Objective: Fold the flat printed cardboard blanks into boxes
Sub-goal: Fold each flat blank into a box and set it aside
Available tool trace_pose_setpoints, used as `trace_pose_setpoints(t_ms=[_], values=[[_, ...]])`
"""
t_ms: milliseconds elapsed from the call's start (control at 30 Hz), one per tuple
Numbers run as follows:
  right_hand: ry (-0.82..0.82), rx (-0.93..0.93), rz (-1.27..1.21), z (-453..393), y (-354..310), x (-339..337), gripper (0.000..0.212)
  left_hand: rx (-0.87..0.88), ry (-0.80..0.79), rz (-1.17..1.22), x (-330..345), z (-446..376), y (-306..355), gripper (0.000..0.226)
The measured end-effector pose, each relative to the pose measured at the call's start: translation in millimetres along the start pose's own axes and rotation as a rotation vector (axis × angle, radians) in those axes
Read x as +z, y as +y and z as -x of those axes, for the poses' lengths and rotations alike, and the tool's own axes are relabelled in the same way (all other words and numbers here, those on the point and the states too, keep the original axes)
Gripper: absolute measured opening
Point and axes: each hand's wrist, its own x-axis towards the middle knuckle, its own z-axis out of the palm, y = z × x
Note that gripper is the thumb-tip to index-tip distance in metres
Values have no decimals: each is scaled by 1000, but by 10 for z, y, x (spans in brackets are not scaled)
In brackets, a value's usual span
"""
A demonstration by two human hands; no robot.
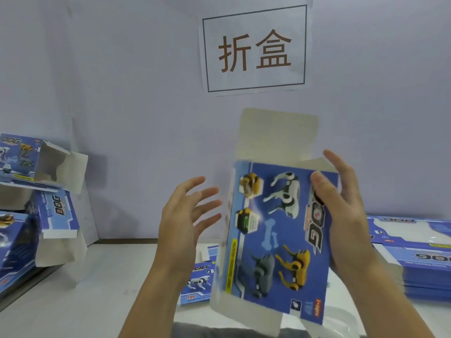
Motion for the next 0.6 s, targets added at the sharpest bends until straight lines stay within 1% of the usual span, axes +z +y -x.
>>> trace_pose_setpoints(t_ms=[100, 167, 200, 233, 267, 300, 333, 367, 400, 433, 467, 500, 533, 567, 600], values=[[118, 15, -110, -23, -60, -38, 40, -23, -63, -67, -107, -8, -30, 27], [139, 67, -233, -11, -106, -90, 25, -55, -90, -117, -170, -21, -55, 27], [119, 119, -277, 17, -171, -83, 20, -79, -97, -124, -199, -35, -70, 26], [56, 199, -274, 6, -199, -87, 18, -106, -108, -113, -227, -50, -82, 26], [-36, 299, -202, -26, -179, -87, 28, -133, -126, -91, -253, -60, -97, 25], [-170, 338, -92, 30, -147, -128, 46, -161, -151, -61, -270, -62, -103, 26], [-240, 422, 33, 64, -137, -164, 62, -192, -166, -30, -280, -60, -109, 29], [-275, 522, 122, 81, -94, -169, 68, -224, -162, -3, -288, -56, -123, 35], [-349, 578, 169, 97, -37, -156, 61, -256, -138, 12, -289, -56, -147, 38], [-468, 572, 219, 88, -10, -106, 53, -280, -108, 2, -287, -58, -175, 36], [-545, 552, 271, 19, 47, -47, 46, -293, -78, -38, -288, -61, -204, 31], [-630, 591, 268, 9, 118, 6, 44, -298, -48, -90, -297, -66, -228, 25], [-616, 697, 259, -32, 202, 42, 48, -302, -22, -131, -304, -70, -240, 20], [-549, 734, 278, -72, 247, 60, 53, -305, -10, -149, -315, -71, -241, 20], [-501, 795, 213, -85, 291, 54, 52, -308, -17, -150, -323, -77, -237, 20]])
